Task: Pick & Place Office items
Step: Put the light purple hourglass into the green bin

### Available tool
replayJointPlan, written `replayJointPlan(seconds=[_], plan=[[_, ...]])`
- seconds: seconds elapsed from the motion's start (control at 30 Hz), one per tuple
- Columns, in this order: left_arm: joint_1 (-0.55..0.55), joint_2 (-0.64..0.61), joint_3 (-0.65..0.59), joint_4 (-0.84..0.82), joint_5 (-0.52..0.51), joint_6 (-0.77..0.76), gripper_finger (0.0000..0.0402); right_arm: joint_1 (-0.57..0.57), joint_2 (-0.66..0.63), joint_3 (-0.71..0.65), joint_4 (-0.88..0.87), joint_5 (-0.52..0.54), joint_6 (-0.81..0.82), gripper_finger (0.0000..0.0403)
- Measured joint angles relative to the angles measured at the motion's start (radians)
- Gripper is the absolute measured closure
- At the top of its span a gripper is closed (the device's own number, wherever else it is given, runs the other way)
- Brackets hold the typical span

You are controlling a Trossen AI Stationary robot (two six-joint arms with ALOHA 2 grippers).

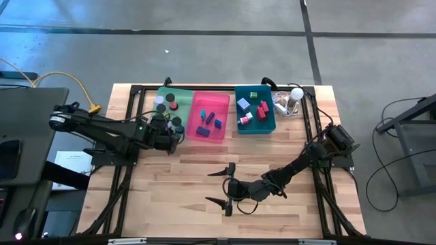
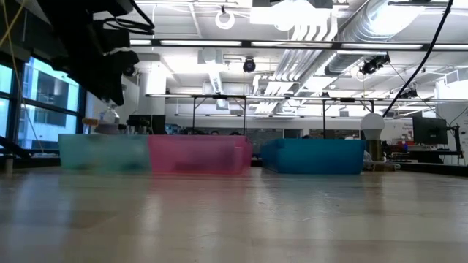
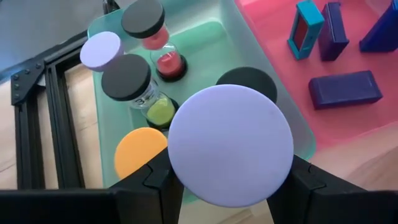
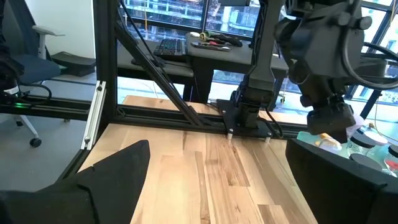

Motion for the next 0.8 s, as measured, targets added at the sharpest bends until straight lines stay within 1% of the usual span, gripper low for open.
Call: replayJointPlan(seconds=[0.23,0.33,0.53,0.8], plan=[[0.037,0.003,-0.011,0.016,0.036,0.011,0.0236,0.0,0.0,0.0,0.0,0.0,0.0,0.0037],[0.047,0.003,-0.038,0.035,0.038,0.008,0.0236,0.001,0.0,0.0,0.0,0.0,0.0,0.0037],[0.054,0.003,-0.124,0.152,0.035,0.022,0.0236,0.002,0.0,0.0,0.0,-0.003,0.0,0.0037],[0.051,0.002,-0.142,0.206,0.04,0.025,0.0236,0.002,0.0,0.0,-0.001,-0.004,0.0,0.0037]])
